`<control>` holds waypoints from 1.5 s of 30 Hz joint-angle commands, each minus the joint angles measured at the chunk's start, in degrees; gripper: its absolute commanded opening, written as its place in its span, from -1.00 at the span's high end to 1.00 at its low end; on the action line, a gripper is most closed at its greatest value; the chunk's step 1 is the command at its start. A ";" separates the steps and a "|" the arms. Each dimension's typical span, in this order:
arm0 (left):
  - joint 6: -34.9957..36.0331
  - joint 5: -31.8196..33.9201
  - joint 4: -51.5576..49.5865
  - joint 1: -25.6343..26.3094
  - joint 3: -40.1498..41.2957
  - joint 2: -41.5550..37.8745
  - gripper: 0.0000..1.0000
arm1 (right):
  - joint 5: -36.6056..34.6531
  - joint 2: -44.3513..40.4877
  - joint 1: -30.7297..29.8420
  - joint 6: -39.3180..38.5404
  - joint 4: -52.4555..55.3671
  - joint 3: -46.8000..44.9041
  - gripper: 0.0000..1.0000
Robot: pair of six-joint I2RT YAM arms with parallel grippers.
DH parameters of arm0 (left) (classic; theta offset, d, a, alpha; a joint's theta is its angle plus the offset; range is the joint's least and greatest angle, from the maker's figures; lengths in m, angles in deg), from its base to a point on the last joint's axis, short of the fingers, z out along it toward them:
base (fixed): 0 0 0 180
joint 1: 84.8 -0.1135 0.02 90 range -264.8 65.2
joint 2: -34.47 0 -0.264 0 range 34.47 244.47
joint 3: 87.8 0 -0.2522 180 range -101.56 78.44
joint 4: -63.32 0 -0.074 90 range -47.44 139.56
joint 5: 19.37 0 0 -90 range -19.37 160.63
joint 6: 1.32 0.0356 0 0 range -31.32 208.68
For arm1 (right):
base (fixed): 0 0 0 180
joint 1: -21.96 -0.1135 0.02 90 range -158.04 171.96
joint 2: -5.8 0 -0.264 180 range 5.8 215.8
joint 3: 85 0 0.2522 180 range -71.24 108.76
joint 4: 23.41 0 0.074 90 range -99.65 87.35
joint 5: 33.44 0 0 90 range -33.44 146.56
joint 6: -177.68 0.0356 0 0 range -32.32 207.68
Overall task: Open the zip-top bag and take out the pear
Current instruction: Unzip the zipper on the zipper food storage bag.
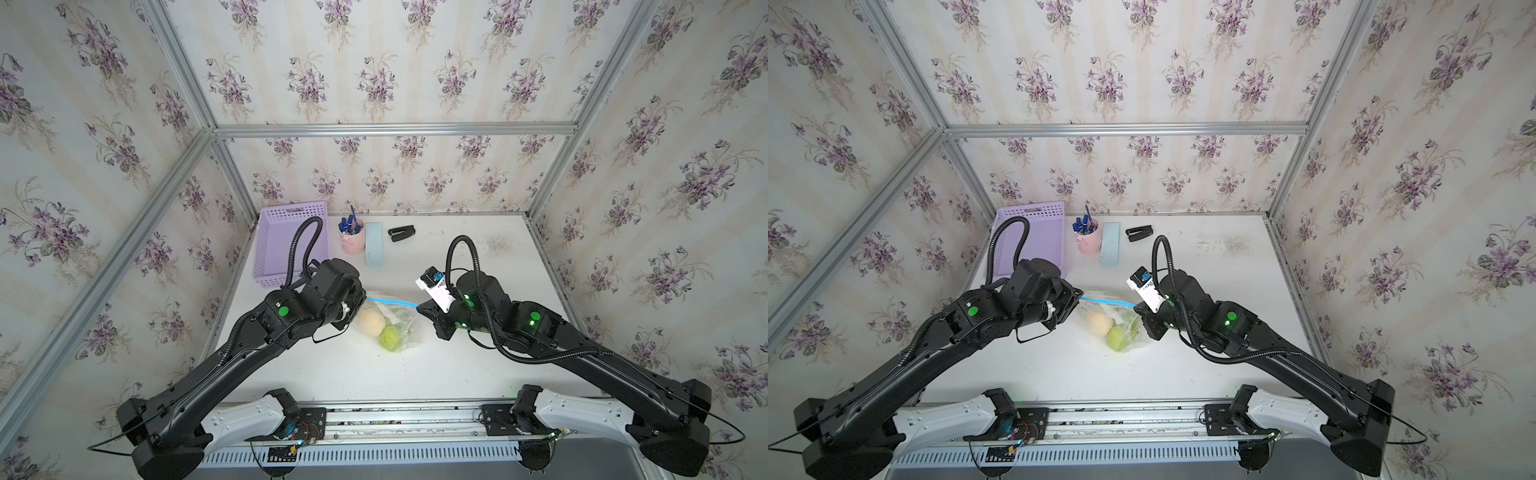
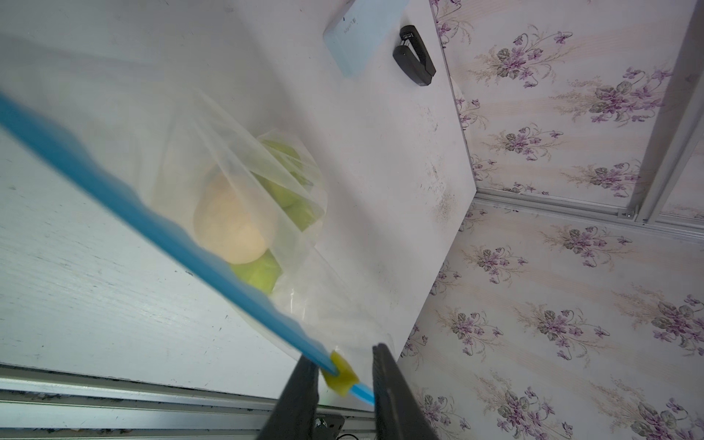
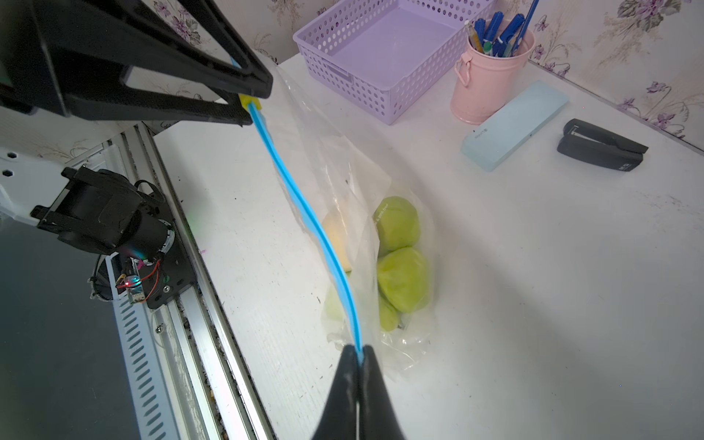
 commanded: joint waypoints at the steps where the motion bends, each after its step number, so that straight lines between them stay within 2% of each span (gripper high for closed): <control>1: 0.44 0.93 -0.20 -0.14 0.21 -0.27 0.60 | 0.76 -1.06 0.01 -0.49 -1.41 -0.50 1.00; 9: 1.19 1.71 -0.71 -0.13 0.17 -0.58 0.81 | 0.31 -1.46 0.06 -0.67 -0.86 -0.84 1.00; 19: 1.78 3.10 -2.61 -1.85 2.81 -4.71 0.84 | -1.71 -0.08 0.01 -0.99 0.34 0.35 1.00; 27: 5.06 0.77 -4.32 -7.95 4.21 -7.84 0.83 | -2.90 0.58 0.78 -1.49 1.06 0.53 1.00; 35: 11.17 -4.29 -6.96 -18.39 3.95 -10.15 0.80 | -2.53 -0.34 2.58 -1.98 2.04 -0.07 1.00; 45: 15.99 -6.70 -7.93 -24.08 2.47 -9.08 0.78 | -1.46 -1.46 3.83 -2.06 3.30 -1.26 1.00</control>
